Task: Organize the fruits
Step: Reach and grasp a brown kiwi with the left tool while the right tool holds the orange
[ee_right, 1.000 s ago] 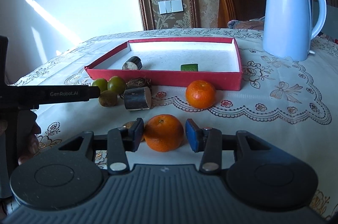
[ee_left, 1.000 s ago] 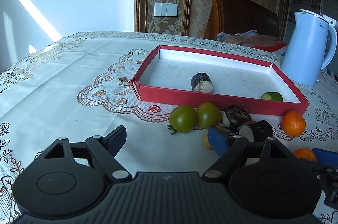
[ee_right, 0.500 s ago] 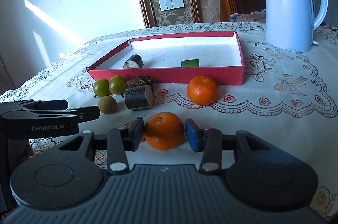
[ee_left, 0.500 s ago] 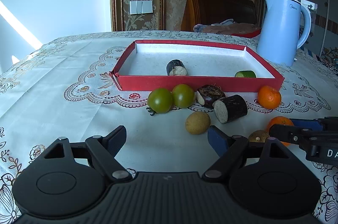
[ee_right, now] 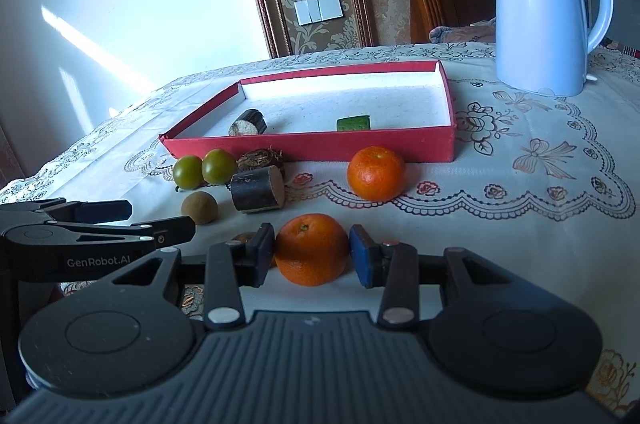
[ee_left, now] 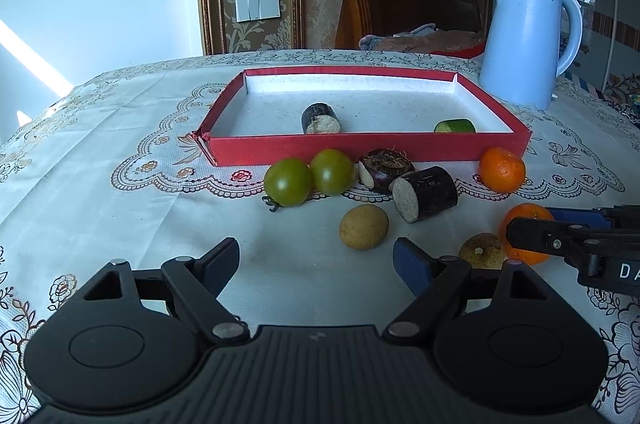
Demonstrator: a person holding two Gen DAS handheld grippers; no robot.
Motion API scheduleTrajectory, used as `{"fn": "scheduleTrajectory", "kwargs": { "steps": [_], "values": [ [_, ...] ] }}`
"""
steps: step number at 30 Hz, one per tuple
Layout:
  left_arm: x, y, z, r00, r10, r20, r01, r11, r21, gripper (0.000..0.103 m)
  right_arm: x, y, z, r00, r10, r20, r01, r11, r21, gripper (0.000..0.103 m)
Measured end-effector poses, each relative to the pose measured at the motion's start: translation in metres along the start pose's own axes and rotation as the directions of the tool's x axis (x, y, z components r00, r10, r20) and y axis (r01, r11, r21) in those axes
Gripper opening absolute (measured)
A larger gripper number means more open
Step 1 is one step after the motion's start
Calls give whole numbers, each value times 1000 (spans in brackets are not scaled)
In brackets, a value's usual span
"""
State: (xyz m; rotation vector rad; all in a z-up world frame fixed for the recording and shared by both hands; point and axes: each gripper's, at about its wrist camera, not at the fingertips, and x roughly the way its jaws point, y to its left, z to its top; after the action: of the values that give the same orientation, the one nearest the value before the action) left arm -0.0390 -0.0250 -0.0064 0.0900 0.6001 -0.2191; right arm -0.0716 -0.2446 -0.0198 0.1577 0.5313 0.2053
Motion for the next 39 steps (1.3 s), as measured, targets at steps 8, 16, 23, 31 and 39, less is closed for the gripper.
{"fn": "scheduleTrajectory", "kwargs": {
  "steps": [8, 16, 23, 31, 39],
  "values": [
    [-4, -24, 0, 1000, 6, 10, -6, 1000, 29, 84, -4, -5, 2, 999, -43, 2, 43, 999, -9, 39],
    [-3, -40, 2, 999, 36, 11, -37, 999, 30, 84, -1, -2, 2, 998, -64, -14, 64, 997, -49, 39],
    [-1, -39, 2, 999, 50, 1, -50, 999, 10, 84, 1, -4, 1, 997, -71, -14, 70, 997, -40, 39],
    [-4, -39, 0, 1000, 24, 7, -24, 999, 23, 84, -5, -10, 1, 998, -67, 6, 67, 998, -10, 39],
    [-7, -43, -2, 1000, -14, 22, 13, 999, 48, 84, -11, -21, -1, 998, -53, 31, 52, 998, 38, 39]
  ]
}}
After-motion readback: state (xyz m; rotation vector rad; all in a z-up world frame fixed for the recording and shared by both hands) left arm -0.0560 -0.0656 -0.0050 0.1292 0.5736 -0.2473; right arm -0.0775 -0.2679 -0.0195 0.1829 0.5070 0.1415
